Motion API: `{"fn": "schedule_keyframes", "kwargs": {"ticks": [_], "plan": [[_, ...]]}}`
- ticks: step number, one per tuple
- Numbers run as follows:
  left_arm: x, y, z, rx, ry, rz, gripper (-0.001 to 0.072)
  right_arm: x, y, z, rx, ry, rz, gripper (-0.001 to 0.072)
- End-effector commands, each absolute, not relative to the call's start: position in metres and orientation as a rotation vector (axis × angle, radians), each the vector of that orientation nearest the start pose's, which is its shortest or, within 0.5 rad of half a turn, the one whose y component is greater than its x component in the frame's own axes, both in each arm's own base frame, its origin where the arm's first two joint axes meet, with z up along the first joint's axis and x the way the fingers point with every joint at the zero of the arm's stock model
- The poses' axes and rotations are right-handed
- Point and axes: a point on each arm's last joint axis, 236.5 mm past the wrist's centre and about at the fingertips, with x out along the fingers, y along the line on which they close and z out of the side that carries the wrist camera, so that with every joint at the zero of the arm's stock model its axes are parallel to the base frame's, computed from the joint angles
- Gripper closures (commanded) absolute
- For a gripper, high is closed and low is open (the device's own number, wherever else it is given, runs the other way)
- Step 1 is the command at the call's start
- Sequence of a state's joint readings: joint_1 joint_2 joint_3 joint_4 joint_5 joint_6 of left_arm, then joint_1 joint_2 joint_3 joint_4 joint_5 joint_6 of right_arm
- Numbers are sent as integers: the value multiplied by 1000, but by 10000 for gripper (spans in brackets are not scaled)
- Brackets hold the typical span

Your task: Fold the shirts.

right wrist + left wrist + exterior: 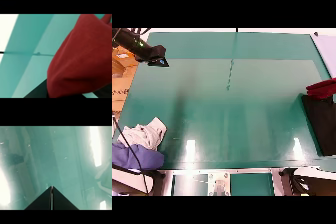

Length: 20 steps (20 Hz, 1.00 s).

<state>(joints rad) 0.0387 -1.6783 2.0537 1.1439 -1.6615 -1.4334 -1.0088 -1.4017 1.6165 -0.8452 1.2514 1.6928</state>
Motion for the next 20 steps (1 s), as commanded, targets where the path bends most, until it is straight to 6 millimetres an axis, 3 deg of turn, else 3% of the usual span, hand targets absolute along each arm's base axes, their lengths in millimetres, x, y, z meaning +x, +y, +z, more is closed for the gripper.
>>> {"fn": "schedule_keyframes", "kwargs": {"ticks": [1,3,7,10,11,12,13,16,18,19,20], "plan": [[458,-81,137,-153,1238,-440,678,308,-304,161,1083,691,-637,691],[458,-83,137,-157,1236,-447,678,282,-304,140,1072,750,-731,691],[455,-87,136,-171,1247,-468,678,225,-296,62,1092,960,-907,691],[450,-88,127,-180,1282,-473,678,192,-293,20,1105,1055,-988,670],[449,-88,126,-181,1285,-474,678,183,-292,10,1118,1077,-1004,463],[451,-88,127,-182,1279,-473,678,175,-291,4,1125,1102,-1012,98],[452,-89,127,-185,1272,-475,678,170,-290,3,1110,1124,-998,64],[454,-92,129,-194,1261,-486,678,167,-292,22,1101,1135,-986,64],[457,-98,134,-214,1238,-506,679,182,-294,48,1078,1099,-951,86],[460,-102,138,-228,1216,-518,679,202,-293,67,1066,1053,-902,162],[463,-106,143,-240,1190,-528,679,227,-288,86,1062,997,-832,438]]}}
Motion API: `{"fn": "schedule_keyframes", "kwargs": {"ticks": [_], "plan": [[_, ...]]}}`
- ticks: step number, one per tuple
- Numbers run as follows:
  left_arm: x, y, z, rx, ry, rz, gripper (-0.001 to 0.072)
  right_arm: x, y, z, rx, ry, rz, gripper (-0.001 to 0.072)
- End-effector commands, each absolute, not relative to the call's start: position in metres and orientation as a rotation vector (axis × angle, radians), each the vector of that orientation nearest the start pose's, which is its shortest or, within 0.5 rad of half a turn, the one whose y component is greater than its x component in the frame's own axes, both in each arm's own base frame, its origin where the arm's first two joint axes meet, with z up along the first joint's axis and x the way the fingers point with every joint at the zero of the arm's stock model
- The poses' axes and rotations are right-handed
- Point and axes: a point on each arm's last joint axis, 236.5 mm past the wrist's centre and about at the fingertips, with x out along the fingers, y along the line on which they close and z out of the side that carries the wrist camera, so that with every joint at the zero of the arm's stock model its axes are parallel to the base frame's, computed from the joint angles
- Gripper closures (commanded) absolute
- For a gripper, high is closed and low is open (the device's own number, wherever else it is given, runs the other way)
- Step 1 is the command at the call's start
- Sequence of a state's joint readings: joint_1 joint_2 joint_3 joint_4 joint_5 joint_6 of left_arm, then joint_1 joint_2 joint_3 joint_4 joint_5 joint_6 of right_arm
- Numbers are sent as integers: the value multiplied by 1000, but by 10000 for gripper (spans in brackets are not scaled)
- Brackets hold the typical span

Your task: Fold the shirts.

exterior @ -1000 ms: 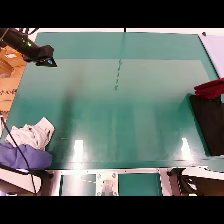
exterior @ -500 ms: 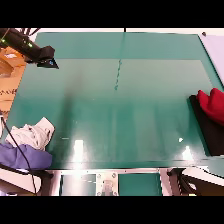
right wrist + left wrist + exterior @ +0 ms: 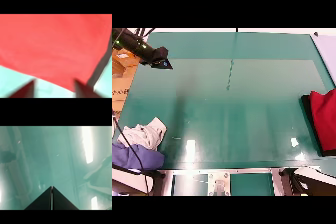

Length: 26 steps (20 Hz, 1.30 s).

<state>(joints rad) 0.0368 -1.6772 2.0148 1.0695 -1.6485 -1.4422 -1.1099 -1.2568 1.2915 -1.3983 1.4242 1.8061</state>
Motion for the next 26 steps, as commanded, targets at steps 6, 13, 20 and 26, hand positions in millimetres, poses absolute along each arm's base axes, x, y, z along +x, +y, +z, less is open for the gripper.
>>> {"fn": "schedule_keyframes", "kwargs": {"ticks": [6,13,20,26], "plan": [[450,-113,182,-178,1083,-518,680,344,-178,136,788,977,-364,691],[343,-139,115,-115,1244,-518,680,300,-9,60,537,1121,-24,691],[273,-131,55,-174,1336,-469,678,270,21,26,511,1169,27,691],[281,-132,57,-181,1303,-463,679,270,21,26,511,1169,27,691]]}}
